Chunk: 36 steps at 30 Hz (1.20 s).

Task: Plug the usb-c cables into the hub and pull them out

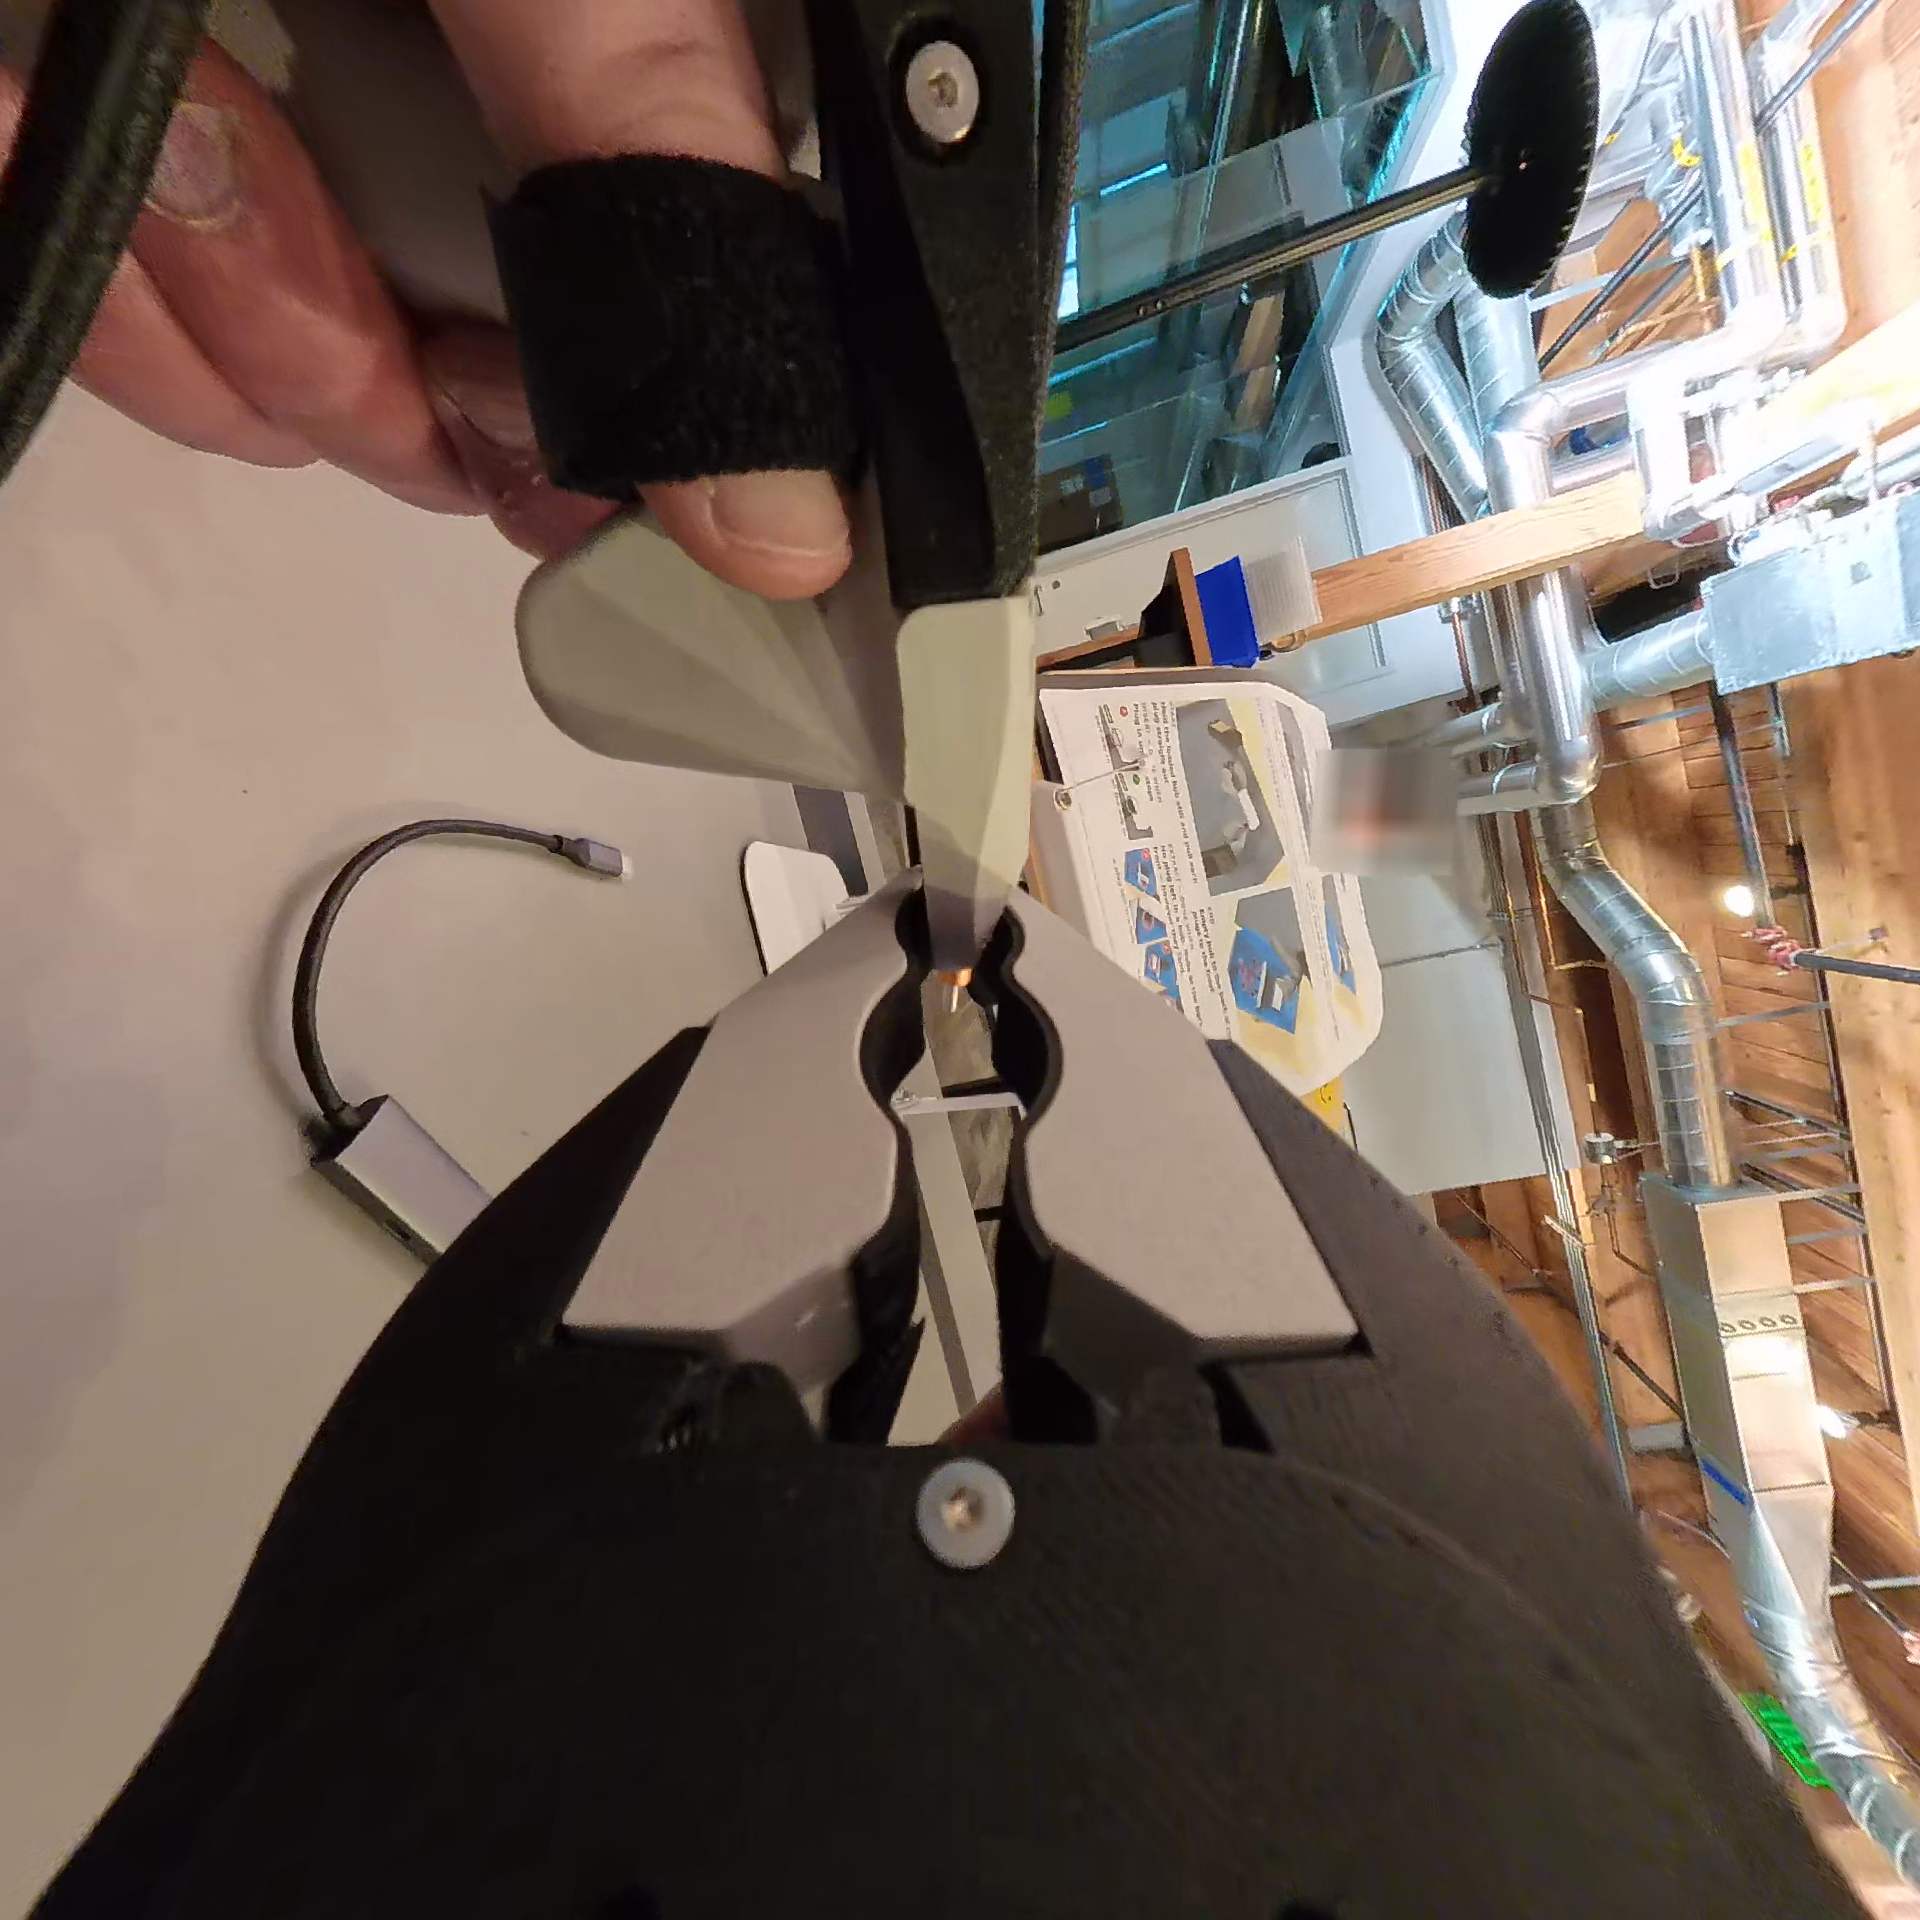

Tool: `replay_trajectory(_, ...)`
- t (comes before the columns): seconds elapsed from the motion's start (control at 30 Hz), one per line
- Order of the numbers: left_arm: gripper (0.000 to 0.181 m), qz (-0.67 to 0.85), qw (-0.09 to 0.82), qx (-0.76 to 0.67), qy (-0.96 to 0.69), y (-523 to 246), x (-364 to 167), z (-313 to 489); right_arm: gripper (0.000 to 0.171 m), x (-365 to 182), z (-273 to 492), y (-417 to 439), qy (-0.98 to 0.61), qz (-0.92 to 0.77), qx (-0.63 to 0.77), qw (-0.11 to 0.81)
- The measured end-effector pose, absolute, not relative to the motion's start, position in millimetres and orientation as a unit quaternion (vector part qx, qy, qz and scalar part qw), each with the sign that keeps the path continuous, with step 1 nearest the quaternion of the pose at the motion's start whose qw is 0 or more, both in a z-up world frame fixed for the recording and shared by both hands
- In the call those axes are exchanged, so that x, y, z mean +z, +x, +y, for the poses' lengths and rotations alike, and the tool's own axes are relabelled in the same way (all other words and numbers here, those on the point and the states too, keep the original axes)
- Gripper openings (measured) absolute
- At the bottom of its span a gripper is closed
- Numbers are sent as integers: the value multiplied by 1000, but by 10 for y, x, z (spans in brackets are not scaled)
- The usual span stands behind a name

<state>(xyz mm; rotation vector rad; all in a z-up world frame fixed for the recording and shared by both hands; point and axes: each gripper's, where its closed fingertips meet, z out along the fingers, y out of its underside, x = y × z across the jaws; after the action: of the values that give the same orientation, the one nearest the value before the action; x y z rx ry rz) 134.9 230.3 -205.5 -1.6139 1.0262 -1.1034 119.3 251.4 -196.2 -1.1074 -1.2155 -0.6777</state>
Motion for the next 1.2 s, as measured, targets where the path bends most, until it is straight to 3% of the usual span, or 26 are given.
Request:
replay_trajectory(0.57, 26, 396, 451, -457, -656, 1317, -2040, 2255, 3, -1941, 2442, 1176, -456, -526, -260, 669)
replay_trajectory(0.8, 13, 380, 447, -488, -646, 1292, -1988, 2252, 3, -1906, 2395, 1175, -452, -525, -253, 676)
replay_trajectory(1.1, 14, 389, 465, -478, -636, 1290, -1955, 2233, 3, -1883, 2362, 1171, -459, -527, -218, 681)
replay_trajectory(1.2, 22, 384, 484, -463, -635, 1263, -1920, 2283, 3, -1891, 2357, 1185, -463, -532, -214, 676)
